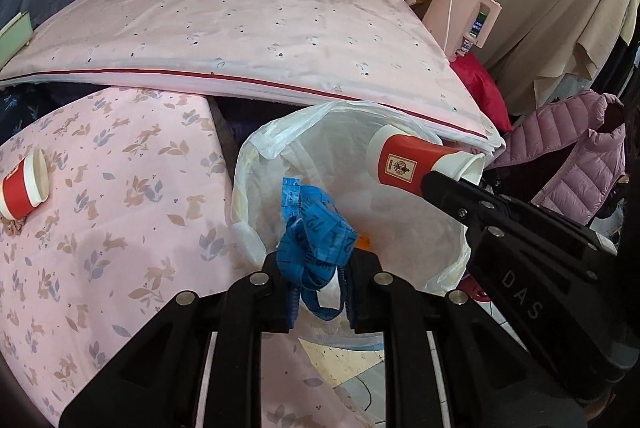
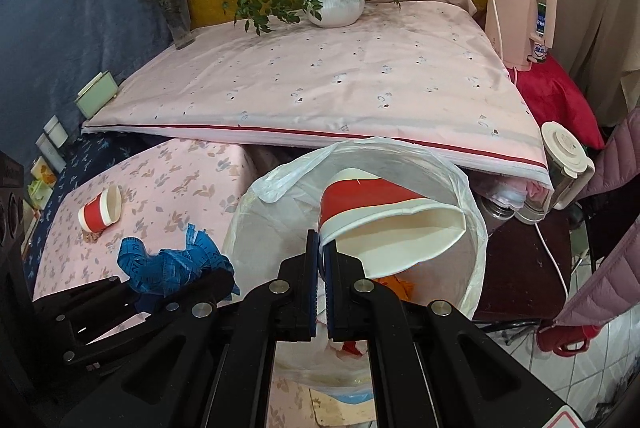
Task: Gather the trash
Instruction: 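Carry lanyard and red cup over the white bin and open both grippers, then move both grippers back toward the last red cup and beaded bracelet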
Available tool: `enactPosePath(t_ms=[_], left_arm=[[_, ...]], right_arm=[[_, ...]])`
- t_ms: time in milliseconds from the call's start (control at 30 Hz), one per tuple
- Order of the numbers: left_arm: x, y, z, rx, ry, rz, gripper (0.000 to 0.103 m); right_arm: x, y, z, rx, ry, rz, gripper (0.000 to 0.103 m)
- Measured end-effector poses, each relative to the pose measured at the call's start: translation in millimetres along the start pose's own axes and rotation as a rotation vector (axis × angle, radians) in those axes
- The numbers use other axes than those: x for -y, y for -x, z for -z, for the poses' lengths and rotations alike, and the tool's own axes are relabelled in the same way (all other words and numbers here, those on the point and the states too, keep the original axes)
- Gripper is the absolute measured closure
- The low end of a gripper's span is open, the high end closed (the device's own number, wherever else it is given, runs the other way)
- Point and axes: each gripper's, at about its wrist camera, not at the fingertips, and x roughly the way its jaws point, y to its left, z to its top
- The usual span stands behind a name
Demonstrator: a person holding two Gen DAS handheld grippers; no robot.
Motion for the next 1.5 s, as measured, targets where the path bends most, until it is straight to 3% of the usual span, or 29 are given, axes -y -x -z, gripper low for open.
enactPosePath(t_ms=[67, 200, 433, 633, 800, 1500], left_arm=[[0.2, -1.8, 0.2, -0.004, 0.0, -0.019, 0.083], [-3.3, -2.3, 0.3, 0.006, 0.013, -0.055, 0.064], [-10.4, 2.8, 0.0, 0.027, 0.025, -0.09, 0.048], [-23.3, 10.2, -0.3, 0.043, 0.043, -0.124, 0.047], [-36.3, 16.4, 0.7, 0.052, 0.067, -0.145, 0.047], [-105.3, 48.6, 18.7, 0.08, 0.171, -0.241, 0.047]], right_arm=[[1.7, -1.6, 0.1, -0.002, -0.002, 0.0, 0.1], [0.2, -3.4, -0.3, -0.003, 0.006, 0.005, 0.099], [0.5, -4.0, -2.4, 0.0, 0.002, 0.007, 0.096], [-9.8, -4.2, -3.9, 0.0, 0.03, 0.013, 0.093], [-21.4, -1.6, -4.3, 0.011, 0.054, 0.014, 0.078], [-92.1, 0.6, -0.9, -0.008, 0.165, -0.047, 0.075]])
